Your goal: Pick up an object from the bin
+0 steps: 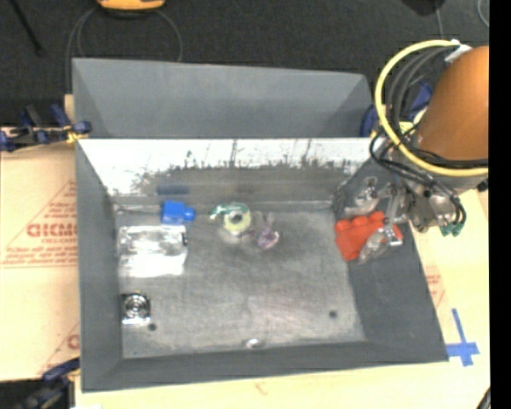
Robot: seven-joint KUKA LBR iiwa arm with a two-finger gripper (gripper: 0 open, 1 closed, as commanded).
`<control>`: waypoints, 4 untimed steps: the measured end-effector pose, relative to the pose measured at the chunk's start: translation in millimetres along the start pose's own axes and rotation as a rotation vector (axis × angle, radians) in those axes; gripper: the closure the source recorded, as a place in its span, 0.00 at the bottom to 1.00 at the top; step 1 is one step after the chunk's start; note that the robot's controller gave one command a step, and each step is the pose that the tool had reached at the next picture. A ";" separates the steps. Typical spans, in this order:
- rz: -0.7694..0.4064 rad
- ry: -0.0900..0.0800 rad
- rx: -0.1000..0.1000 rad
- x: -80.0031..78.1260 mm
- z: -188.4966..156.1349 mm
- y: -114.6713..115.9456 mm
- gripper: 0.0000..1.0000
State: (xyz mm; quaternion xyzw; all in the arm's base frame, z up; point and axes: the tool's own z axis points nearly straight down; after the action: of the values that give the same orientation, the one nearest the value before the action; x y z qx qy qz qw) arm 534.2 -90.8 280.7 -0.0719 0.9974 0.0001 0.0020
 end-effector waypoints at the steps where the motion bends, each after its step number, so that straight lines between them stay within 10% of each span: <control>1: 0.001 0.000 0.000 0.0 0.0 0.0 1.00; 4: 0.003 0.000 0.000 0.0 0.0 0.0 1.00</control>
Offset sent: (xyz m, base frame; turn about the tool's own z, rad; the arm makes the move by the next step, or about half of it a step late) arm 0.0000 0.0000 0.0000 0.0000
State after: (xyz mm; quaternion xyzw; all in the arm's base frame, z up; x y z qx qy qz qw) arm 534.2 -90.8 280.6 -0.0704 0.9975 0.0001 0.0019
